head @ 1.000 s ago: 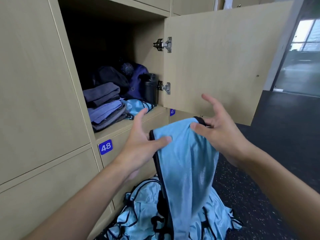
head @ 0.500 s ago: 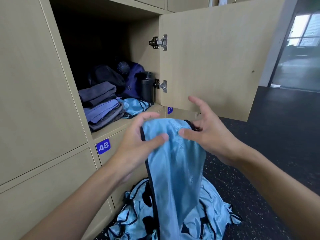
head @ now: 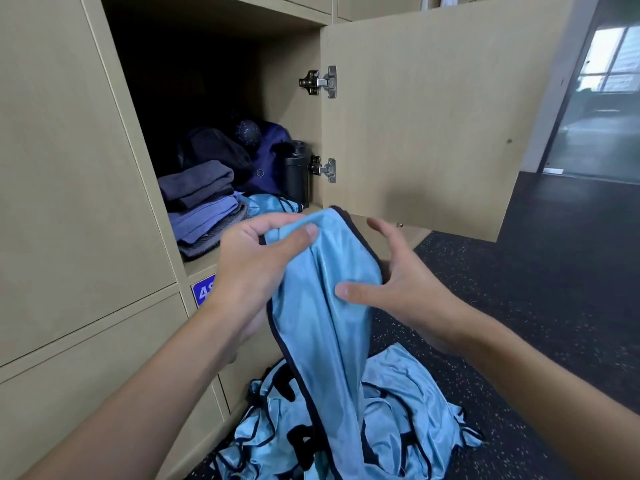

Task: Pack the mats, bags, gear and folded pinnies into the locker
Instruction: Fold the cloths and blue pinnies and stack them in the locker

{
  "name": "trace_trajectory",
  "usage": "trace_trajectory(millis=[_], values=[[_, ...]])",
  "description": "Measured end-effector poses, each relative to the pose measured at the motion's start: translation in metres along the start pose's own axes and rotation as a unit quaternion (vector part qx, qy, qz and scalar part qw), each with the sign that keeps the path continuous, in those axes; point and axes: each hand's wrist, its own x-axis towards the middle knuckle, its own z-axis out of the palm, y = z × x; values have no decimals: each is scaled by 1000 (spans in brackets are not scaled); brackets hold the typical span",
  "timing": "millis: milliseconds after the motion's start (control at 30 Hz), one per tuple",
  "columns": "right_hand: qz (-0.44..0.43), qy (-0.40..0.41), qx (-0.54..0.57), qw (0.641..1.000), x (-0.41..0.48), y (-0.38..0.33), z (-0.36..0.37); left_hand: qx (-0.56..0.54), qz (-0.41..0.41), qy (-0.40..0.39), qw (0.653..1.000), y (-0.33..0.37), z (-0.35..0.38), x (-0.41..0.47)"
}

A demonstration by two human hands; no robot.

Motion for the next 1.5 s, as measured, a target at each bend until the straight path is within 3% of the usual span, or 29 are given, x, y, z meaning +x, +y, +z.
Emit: trace_trajectory(millis=[100,200,367,467,567,833,900,1033,1167,1233,1400,1500], values=[[7,-8,-2,1000,0,8,9,-18,4,13,1000,3,-6,5],[-69,25,-4,997,2,10,16,-26,-21,1,999,-3,-9,8],[-144,125,-43,981,6,8,12,21,-136,-74,988,-27,-2,-6],[-107,75,-23,991,5,10,6,-16,-95,-30,995,-24,-2,-5],[-64,15,-80,995,2,15,9,-50,-37,6,998,-14,-3,0],[-81,174,-14,981,8,9,8,54,-93,-88,990,-32,3,-17],[-64,171,-4,983,9,9,5,41,-87,-67,993,-26,2,-13],[-20,58,54,997,5,6,2,-9,-83,27,996,-16,-9,1],[-44,188,13,981,11,6,-5,-8,-114,-48,992,-14,-10,-5],[-41,238,-4,970,12,5,-11,-10,-104,-35,994,-12,-11,-4],[-19,125,84,988,6,-2,-7,-115,-76,74,988,-5,-17,6],[-53,203,95,973,10,-3,-9,-136,-90,84,983,-10,-16,2]])
